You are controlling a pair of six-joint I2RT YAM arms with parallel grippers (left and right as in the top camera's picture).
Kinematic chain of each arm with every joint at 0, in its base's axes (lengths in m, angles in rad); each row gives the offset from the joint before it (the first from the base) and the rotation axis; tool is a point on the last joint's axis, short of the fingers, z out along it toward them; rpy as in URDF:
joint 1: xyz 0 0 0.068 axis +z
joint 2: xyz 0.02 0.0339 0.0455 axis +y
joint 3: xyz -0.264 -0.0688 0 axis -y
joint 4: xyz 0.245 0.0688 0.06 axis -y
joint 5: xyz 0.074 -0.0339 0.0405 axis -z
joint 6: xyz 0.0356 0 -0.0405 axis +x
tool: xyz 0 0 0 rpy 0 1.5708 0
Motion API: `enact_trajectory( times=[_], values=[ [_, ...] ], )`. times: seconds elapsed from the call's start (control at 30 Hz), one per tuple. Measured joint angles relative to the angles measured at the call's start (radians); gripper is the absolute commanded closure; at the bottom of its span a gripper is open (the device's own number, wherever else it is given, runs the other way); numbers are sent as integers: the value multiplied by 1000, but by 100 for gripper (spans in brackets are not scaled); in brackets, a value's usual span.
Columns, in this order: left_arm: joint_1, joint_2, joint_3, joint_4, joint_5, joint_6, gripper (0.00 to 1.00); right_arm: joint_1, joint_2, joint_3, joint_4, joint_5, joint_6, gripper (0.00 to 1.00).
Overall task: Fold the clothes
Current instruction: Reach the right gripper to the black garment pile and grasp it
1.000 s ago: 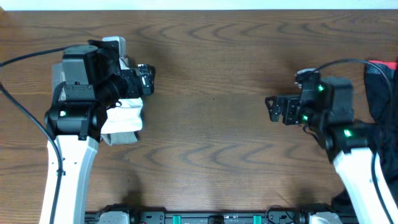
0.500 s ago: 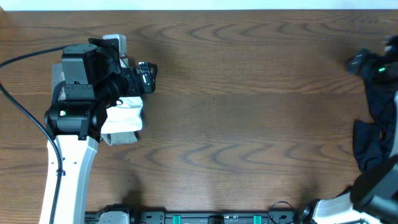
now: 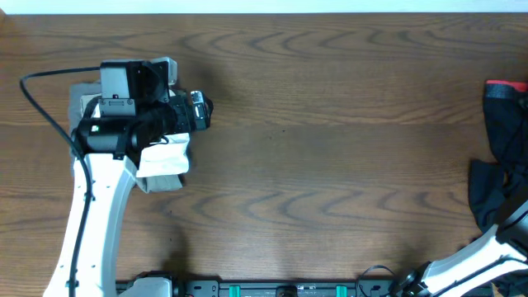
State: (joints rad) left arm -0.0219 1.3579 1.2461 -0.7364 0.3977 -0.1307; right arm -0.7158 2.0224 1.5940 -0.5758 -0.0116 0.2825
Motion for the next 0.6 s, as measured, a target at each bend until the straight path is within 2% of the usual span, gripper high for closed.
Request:
enact_trajectory(
  times=[0.23, 0.5, 0.6],
  values=[
    [-9, 48, 0, -1, 0, 0, 2, -27, 81, 0, 65, -23, 1, 26],
    [-74, 71, 0, 12, 0, 0, 2, -80, 127, 0, 63, 17, -2, 28],
    [-88, 71, 0, 20, 0, 0, 2, -98, 136, 0, 61, 39, -9, 39]
  ],
)
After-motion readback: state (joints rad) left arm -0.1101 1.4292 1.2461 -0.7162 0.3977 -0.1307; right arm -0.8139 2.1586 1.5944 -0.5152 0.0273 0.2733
